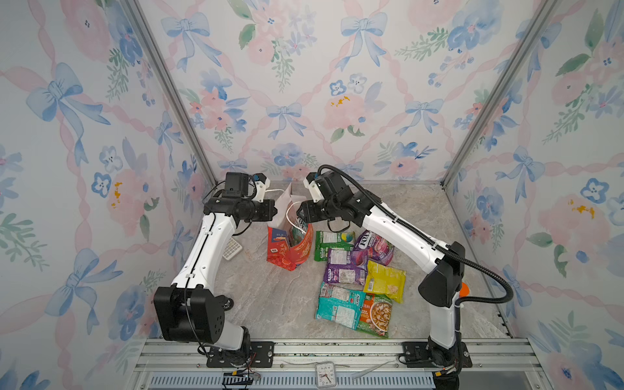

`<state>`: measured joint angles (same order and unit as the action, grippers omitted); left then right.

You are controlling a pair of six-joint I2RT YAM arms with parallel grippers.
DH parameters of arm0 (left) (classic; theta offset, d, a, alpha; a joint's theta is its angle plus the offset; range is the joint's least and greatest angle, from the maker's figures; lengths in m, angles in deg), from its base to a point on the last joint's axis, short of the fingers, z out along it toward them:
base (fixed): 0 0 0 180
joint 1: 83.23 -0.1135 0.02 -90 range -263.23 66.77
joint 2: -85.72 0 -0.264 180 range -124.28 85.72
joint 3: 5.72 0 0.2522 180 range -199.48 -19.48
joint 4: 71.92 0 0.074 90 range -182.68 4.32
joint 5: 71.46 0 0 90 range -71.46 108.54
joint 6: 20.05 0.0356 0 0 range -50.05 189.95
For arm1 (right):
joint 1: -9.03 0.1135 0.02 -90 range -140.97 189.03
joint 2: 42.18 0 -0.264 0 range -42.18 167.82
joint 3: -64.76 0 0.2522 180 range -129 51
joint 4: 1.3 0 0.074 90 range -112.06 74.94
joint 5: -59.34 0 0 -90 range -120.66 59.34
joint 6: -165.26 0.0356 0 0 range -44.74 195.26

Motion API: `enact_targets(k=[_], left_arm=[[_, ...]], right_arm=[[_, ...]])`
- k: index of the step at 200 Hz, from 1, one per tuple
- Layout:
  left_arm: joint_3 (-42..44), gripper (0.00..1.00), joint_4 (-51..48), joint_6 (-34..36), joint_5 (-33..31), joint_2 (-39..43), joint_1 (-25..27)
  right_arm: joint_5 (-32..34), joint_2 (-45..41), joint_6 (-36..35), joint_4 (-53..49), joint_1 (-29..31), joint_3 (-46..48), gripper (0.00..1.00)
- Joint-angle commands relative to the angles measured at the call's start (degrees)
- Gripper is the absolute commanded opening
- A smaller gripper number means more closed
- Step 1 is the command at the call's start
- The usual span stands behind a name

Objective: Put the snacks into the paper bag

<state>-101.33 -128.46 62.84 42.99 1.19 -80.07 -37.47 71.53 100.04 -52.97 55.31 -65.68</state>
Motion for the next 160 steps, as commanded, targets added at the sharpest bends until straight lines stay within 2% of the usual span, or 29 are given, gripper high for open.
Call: enact_targets(k=[1, 22, 62, 105, 121, 160], left_arm=[[0.4, 0.00, -0.6, 1.1, -3.4, 0.6, -0.8], [-0.2, 0.00, -0.6, 1.0, -3.2, 0.0, -1.0], [-0.2, 0.00, -0.6, 1.0, -3.4, -1.2, -2.0], [-0.2, 0.00, -0.6, 1.0, -3.0, -1.5, -2.9], [0.5, 0.00, -0.4, 1.0, -3.0, -1.2, -3.0], [1.8, 0.00, 0.6, 0.6, -2.0, -0.9, -3.2]], right_arm=[[-0.3, -6.8, 0.5, 4.7, -1.9, 5.0, 0.62], [-0.7, -12.6, 1.7, 8.3, -3.8, 12.2, 0.71], [0.2, -24.8, 2.5, 10.1, -6.7, 28.6, 0.78], [2.9, -35.6, 4.4, 7.5, -7.5, 46.6, 0.78], [1.5, -37.8, 6.8, 6.9, -7.4, 52.7, 0.76], [0.4, -41.4, 15.0, 5.8, -2.3, 65.4, 0.73]])
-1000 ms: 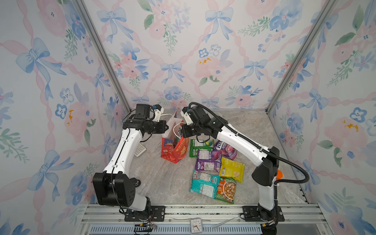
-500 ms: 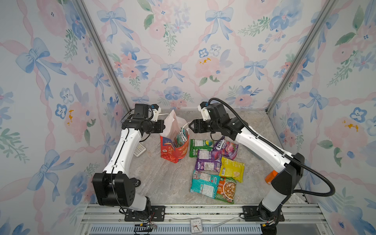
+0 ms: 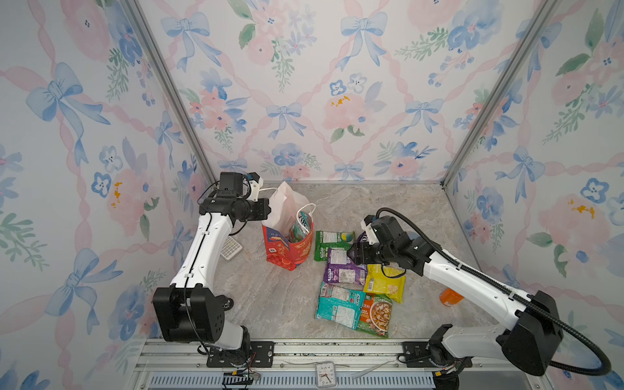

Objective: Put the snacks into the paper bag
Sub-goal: 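Lower the right gripper onto the teal Fox's packet and close it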

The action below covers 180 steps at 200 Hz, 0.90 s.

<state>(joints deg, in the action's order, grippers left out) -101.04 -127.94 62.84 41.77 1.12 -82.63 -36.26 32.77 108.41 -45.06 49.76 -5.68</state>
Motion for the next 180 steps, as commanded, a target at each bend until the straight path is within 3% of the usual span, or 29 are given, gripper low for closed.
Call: enact_targets(k=[1, 33, 90, 180], left_arm=[[1.5, 0.00, 0.1, 0.6, -0.8, -0.8, -0.6], [1.8, 0.00, 0.4, 0.3, -0.6, -0.3, -0.6], [2.9, 0.00, 0.9, -0.2, -0.2, -0.2, -0.6], [2.9, 0.00, 1.4, -0.4, 0.7, 0.1, -0.6]], right_arm=[[-0.9, -2.8, 6.9, -2.1, 3.3, 5.7, 0.73], [-1.8, -6.0, 13.1, -2.4, 6.8, 12.5, 0.68], [-2.6, -12.2, 20.3, -0.5, 8.0, 20.7, 0.63], [-7.8, -11.2, 27.4, 12.7, 8.1, 28.7, 0.54]])
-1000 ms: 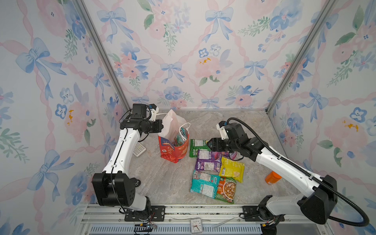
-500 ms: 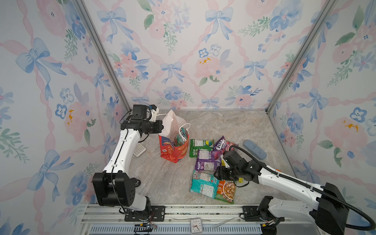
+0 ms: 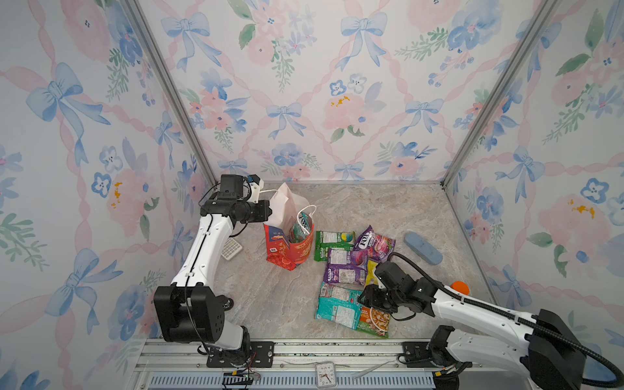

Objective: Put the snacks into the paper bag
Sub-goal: 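Lower the right gripper onto the teal Fox's packet and close it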

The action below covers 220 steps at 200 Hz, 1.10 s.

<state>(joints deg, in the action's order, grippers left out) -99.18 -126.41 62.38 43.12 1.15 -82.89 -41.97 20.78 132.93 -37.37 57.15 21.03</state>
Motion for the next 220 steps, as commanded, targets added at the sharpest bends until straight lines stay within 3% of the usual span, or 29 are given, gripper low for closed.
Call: enact_targets(k=[1, 55, 112, 139, 220], left_arm=[[1.0, 0.00, -0.2, 0.0, -0.7, 0.0, -0.4], [1.0, 0.00, -0.2, 0.0, -0.1, 0.0, -0.4], [1.0, 0.00, -0.2, 0.0, 0.3, -0.1, -0.4], [1.0, 0.00, -0.2, 0.1, 0.5, -0.1, -0.4], [0.9, 0.00, -0.2, 0.0, 1.0, -0.1, -0.3]], right_arm=[[-2.1, 0.9, 2.9, 5.1, 0.7, 2.0, 0.54], [-4.0, 5.6, 5.6, 13.1, 0.8, 4.6, 0.49], [-2.0, 5.4, 3.0, 10.9, 0.8, 0.7, 0.11], [-0.3, 4.2, -0.4, 6.3, 0.8, -3.4, 0.00], [0.8, 3.8, -10.9, -1.1, 0.8, -18.4, 0.00]])
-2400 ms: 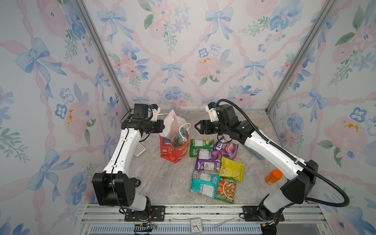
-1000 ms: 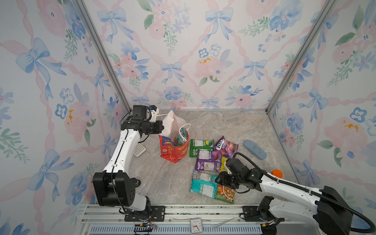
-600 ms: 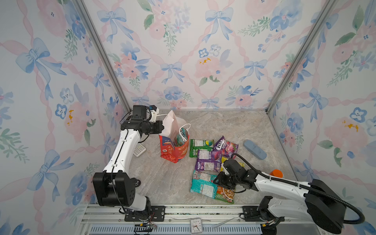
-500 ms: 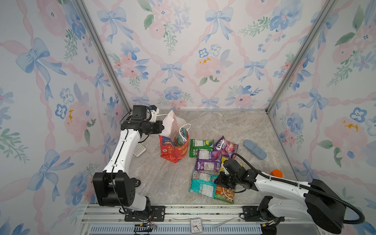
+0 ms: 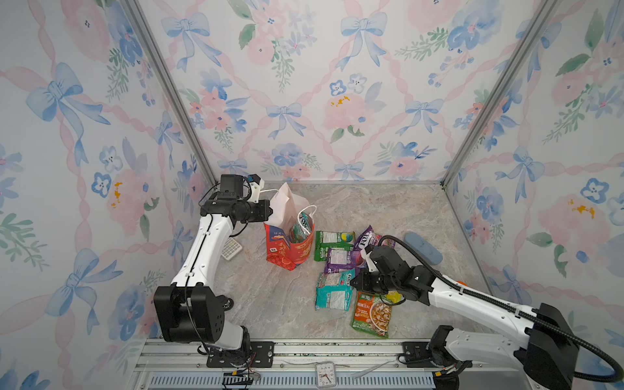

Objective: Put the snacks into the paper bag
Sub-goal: 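Lower the right gripper onto the teal Fox's packet and close it, then lift the teal Fox's packet up and carry it toward the bag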

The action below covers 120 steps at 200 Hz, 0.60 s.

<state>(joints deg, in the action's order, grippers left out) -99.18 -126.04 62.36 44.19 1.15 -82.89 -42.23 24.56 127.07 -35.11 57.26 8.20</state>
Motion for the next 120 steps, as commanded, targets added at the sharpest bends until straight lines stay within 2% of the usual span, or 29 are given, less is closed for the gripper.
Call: enact_targets(k=[1, 74, 120], left_arm=[[1.0, 0.00, -0.6, 0.0, 0.0, -0.1, -0.3], [1.0, 0.00, -0.5, 0.0, 0.6, 0.0, -0.3], [1.3, 0.00, -0.4, 0.2, 0.1, -0.3, -0.3]], right_arm=[[1.0, 0.1, -5.1, -3.4, 0.6, -5.8, 0.00], [0.1, 5.9, -15.6, -6.7, -3.4, -24.4, 0.00], [1.0, 11.0, -21.3, -6.6, -9.0, -36.1, 0.00]])
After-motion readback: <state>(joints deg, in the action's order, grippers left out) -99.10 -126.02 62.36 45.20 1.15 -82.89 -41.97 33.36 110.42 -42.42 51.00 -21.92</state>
